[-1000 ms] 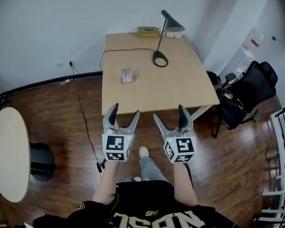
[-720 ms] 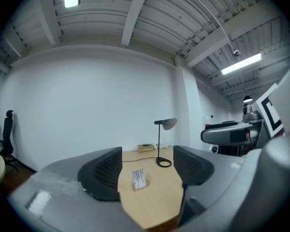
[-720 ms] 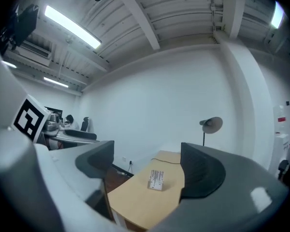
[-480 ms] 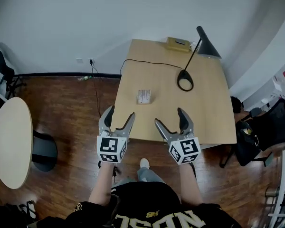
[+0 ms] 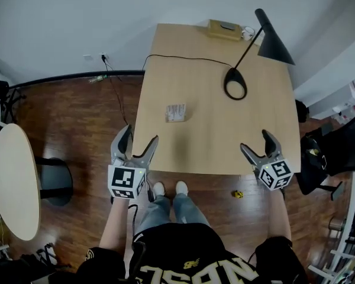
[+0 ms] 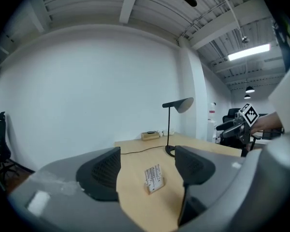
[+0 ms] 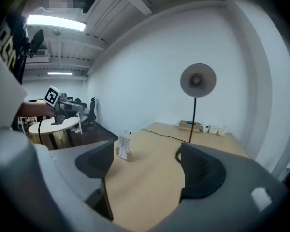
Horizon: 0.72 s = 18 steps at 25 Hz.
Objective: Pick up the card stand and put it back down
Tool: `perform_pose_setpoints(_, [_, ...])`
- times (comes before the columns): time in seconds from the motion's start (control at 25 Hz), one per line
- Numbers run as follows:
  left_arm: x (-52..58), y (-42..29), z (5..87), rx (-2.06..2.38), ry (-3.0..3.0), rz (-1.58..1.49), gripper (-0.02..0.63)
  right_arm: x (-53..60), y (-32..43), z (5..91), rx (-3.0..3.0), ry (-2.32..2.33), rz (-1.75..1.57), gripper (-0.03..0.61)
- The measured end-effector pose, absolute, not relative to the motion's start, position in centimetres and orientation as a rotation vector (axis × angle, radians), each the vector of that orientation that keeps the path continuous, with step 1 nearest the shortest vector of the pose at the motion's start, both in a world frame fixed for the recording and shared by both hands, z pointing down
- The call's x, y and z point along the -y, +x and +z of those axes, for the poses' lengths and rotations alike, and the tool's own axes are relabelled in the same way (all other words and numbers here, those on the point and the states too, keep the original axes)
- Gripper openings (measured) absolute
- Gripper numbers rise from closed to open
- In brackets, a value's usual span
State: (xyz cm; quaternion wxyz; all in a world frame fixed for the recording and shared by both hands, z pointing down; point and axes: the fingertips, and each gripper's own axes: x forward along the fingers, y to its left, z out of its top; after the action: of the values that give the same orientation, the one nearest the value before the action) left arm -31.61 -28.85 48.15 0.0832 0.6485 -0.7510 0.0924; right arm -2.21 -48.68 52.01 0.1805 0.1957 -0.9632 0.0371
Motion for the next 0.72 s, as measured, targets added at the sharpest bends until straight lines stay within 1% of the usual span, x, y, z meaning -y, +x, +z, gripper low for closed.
perform_pose_setpoints(0.2, [30.2, -33.8, 50.9, 2.198, 1.918, 0.29, 0.36, 54.5, 2.3, 52.2, 2.595, 0.562, -0.015, 0.429])
perform_pose_setpoints(0.32, [30.5, -34.8, 52.2, 2.195, 1.897, 0.29, 0.36, 56.9, 1.8, 53.8, 2.544, 0.464, -0.048, 0.43])
perform_pose_setpoints(0.44, [30.4, -35.1, 53.5, 2.181, 1.879, 0.295, 0.365, 58.5, -1.3, 57.0, 2.5, 0.341, -0.044, 0.43])
perform_pose_setpoints(0.72, [30.3, -36.7, 55.9, 2.175, 1.784, 0.318, 0.365, 57.6, -14.7, 66.5, 2.478, -0.038, 0.056, 0.43])
